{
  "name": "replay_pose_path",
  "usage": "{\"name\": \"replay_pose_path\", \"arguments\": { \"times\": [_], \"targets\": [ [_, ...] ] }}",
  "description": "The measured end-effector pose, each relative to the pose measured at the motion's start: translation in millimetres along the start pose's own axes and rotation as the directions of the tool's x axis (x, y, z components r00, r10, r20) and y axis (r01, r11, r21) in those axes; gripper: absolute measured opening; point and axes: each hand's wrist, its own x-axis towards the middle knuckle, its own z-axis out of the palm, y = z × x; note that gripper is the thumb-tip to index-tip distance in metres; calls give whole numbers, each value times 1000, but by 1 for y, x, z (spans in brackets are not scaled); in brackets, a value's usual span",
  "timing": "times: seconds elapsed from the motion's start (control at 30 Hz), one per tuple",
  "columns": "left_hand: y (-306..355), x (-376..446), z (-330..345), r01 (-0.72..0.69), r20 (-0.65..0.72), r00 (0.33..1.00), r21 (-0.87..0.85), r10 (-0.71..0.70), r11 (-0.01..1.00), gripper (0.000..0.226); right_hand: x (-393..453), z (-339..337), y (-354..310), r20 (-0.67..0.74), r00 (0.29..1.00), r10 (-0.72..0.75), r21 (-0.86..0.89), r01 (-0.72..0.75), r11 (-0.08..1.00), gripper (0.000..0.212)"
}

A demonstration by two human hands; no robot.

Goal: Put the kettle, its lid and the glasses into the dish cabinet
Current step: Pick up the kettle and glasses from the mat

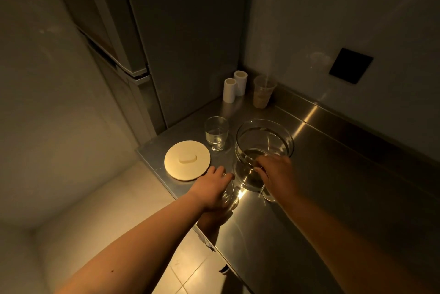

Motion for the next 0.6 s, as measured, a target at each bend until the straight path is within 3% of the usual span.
{"name": "replay_pose_path", "arguments": {
  "times": [0.33, 0.6],
  "targets": [
    [8, 6, 12, 3, 38, 999, 31, -4, 1000, 78, -2, 0, -1, -87, 995, -58, 7, 58, 998, 14],
    [9, 8, 18, 72, 14, 997, -38, -71, 997, 77, -2, 2, 0, -116, 988, -101, -7, 101, 995, 16]
  ]
}}
